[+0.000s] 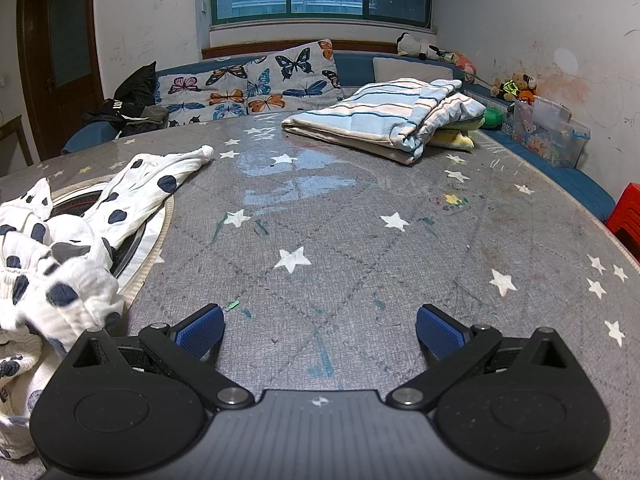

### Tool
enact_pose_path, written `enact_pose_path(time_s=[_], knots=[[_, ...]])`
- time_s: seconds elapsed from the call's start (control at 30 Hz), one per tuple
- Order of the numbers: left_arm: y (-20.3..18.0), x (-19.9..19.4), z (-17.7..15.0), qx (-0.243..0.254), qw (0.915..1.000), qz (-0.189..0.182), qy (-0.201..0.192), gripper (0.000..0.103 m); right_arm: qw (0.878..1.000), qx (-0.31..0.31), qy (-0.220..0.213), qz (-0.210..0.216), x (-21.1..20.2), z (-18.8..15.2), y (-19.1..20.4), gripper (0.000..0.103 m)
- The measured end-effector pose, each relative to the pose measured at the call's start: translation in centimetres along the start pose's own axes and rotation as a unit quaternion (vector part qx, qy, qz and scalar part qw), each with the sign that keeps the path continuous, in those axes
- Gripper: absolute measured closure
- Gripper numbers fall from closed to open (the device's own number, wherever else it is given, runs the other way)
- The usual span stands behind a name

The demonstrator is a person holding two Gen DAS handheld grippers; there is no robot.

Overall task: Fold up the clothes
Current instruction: 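Move both grippers toward the crumpled white polka-dot garment on the table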

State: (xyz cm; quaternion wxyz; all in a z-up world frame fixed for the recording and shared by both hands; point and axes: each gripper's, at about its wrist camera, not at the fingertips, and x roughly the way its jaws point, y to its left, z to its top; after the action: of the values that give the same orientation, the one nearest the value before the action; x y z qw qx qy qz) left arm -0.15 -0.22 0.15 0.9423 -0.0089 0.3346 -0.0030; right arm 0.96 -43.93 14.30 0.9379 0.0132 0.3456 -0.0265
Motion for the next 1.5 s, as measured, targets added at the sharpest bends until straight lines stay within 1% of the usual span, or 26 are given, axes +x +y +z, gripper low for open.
enact_pose_path(time_s=[0.23,0.4,0.6,0.77,0.87,1.1,1.3,1.5], knots=[[-1.8,-1.7,0.2,-0.004,1.0,0.0,-0.002,0.0,1.0,0.004,0.002,0.005,-1.2,-0.6,0.0,0.0],[-3.2,-3.0,0.3,-0.007,1.0,-0.001,-0.003,0.0,1.0,0.002,-0.007,0.012,-2.8,-1.4,0.1,0.0],[-4.8,-4.5,0.5,-0.011,0.9999,-0.001,-0.004,0.0,0.999,0.001,-0.026,0.035,-5.2,-2.5,0.9,0.0],[-5.7,-5.3,0.5,-0.012,0.9999,-0.007,-0.002,0.0,0.998,-0.007,-0.033,0.045,-7.0,-3.3,1.8,0.0],[-6.2,-5.4,0.4,-0.008,1.0,-0.002,-0.001,0.0,0.998,-0.013,-0.036,0.055,-7.9,-3.8,2.3,0.0],[-7.5,-6.3,-0.1,-0.004,1.0,-0.003,0.006,0.0,0.996,-0.022,-0.031,0.082,-9.0,-4.8,3.3,0.0],[-8.3,-6.9,-0.3,0.004,0.9999,-0.006,0.008,0.0,0.994,-0.029,-0.03,0.097,-9.6,-5.6,3.9,0.0],[-8.9,-7.1,-0.6,0.01,0.9999,-0.007,0.012,0.0,0.994,-0.031,-0.033,0.103,-10.0,-6.0,4.1,0.0]])
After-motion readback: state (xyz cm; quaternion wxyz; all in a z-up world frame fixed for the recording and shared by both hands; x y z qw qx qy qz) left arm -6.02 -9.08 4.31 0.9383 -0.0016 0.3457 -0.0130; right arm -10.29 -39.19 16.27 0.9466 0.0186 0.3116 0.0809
